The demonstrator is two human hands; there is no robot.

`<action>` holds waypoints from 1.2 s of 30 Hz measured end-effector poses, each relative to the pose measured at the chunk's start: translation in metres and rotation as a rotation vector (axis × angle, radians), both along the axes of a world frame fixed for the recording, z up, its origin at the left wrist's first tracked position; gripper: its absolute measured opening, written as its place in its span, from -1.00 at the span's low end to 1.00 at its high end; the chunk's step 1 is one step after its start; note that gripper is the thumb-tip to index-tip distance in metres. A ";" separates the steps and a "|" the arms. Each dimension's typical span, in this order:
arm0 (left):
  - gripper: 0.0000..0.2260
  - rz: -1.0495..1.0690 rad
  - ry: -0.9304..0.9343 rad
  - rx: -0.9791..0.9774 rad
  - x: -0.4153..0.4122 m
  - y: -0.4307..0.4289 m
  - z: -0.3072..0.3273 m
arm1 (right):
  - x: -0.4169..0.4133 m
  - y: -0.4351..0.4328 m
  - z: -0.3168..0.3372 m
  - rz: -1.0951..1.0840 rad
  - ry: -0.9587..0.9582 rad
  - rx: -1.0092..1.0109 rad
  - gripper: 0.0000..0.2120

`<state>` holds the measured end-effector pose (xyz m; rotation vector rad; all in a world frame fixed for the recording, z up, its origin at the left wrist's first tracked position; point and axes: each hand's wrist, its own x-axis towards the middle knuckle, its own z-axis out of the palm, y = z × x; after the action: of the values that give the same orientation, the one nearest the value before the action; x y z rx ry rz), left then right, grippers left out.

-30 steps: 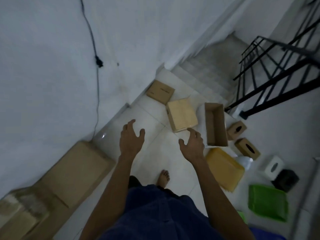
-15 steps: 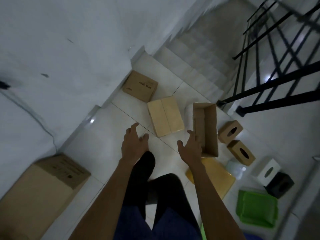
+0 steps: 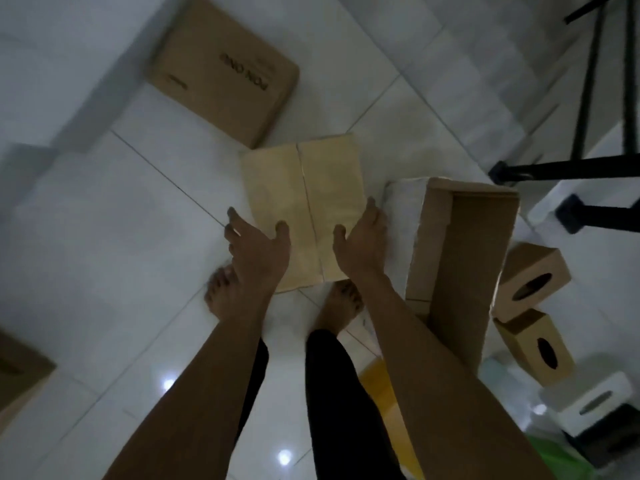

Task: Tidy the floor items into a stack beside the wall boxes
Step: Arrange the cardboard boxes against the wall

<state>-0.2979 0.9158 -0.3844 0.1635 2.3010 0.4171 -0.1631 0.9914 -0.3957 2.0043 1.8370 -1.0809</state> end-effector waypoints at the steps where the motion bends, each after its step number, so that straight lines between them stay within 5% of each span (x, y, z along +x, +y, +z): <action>1: -0.13 0.034 0.017 -0.013 0.007 0.000 -0.023 | 0.004 0.001 -0.023 -0.013 -0.022 0.021 -0.21; 6: -0.22 0.122 0.025 -0.029 0.034 -0.008 -0.089 | 0.030 -0.005 -0.091 -0.126 0.007 0.018 -0.34; 11: -0.31 0.087 0.151 0.038 0.032 -0.018 -0.048 | 0.022 -0.008 -0.058 -0.153 0.062 0.026 -0.43; 18: -0.30 0.146 0.138 0.123 -0.016 -0.033 0.189 | -0.013 -0.006 0.196 0.046 0.169 0.070 -0.36; 26: -0.26 0.185 0.355 0.301 -0.087 -0.104 0.500 | -0.078 -0.019 0.495 0.178 0.481 0.105 -0.33; 36: -0.38 0.611 0.520 0.504 -0.121 -0.265 0.669 | -0.193 -0.122 0.669 0.569 0.976 -0.049 -0.50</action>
<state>-0.4187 0.6505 0.2850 -0.2235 2.6759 1.4073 -0.3558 0.8698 0.2728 0.7784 2.4959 -2.0269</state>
